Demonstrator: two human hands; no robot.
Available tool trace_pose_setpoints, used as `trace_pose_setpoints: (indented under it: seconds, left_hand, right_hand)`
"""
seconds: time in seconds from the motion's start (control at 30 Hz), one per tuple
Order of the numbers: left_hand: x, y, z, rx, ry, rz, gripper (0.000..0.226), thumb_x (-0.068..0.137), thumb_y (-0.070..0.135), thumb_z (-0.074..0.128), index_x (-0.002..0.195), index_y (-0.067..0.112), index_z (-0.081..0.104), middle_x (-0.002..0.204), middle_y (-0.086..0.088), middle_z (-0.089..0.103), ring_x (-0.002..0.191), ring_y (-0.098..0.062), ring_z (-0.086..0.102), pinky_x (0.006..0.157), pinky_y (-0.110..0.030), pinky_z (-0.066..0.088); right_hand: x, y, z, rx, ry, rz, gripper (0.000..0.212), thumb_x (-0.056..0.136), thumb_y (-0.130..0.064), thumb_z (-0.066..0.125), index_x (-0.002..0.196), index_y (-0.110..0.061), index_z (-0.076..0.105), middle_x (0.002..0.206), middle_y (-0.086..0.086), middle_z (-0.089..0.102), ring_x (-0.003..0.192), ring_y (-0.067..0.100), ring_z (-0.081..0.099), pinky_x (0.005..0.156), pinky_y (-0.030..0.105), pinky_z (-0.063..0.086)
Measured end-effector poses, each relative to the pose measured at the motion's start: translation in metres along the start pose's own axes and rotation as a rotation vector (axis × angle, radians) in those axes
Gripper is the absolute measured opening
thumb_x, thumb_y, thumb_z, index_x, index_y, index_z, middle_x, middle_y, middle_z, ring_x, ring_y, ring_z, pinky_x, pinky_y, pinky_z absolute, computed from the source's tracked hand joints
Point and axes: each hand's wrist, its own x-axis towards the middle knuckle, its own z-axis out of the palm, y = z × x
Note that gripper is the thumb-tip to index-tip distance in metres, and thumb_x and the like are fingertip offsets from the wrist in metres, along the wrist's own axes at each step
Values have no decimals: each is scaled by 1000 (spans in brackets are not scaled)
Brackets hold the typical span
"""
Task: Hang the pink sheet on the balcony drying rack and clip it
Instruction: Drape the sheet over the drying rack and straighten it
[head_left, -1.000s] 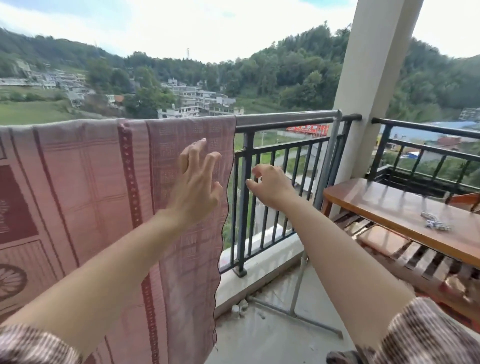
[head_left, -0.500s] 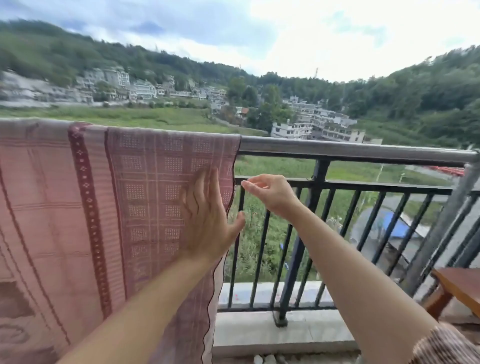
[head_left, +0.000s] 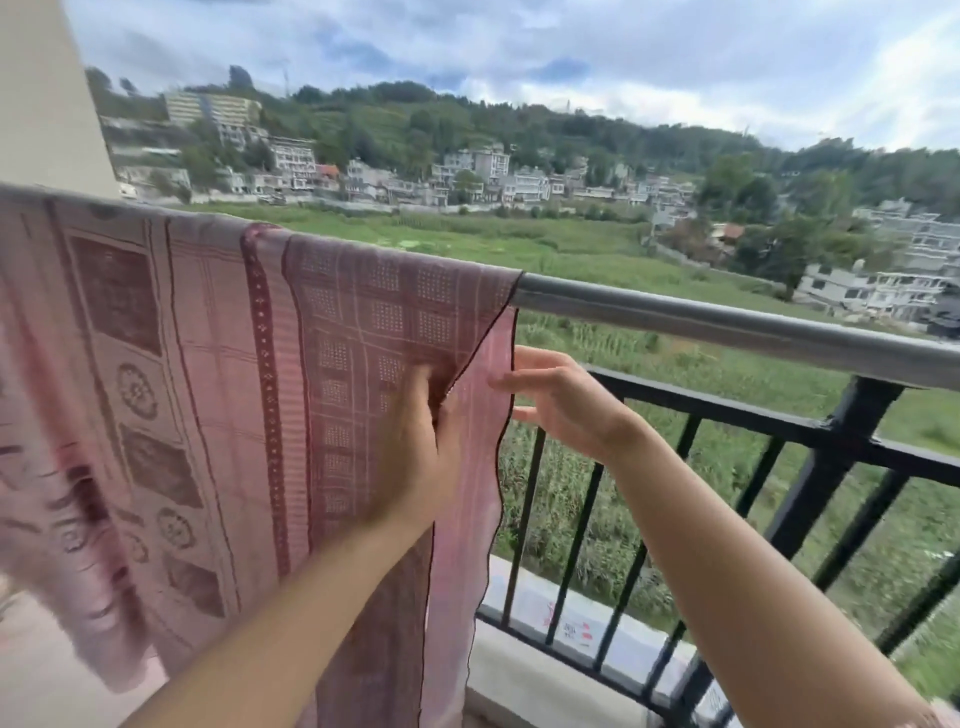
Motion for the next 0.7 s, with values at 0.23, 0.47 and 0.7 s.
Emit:
trace_pose_setpoints:
  seconds: [0.23,0.47,0.7]
  left_hand:
    - [-7,41,-6,130,13,-39,10,99,14,43,103,15,52,73,17,53,65,4,54,54,-11,36]
    - [-32,136,38,109,31,5,12,99,18,45,91,14,53,55,12,42,45,-6,41,44,-19,27]
    - [-96,222,125,258,-23,-51,19,100,28,41,103,13,53,55,12,42,47,-9,44,45,-27,31]
  right_hand:
    - [1,-4,-12,110,108,-79,27,93,-26,58,104,-5,71,103,13,70,95,24,66,89,40,47]
    - [-51,-21,-67,261,279,-260,15,97,-15,47,96,-9,61,91,6,65,86,20,62,69,34,54]
    - [-156,8,-141,125,470,-149,26,93,-33,54,82,-10,61,77,10,53,69,22,47,63,39,41]
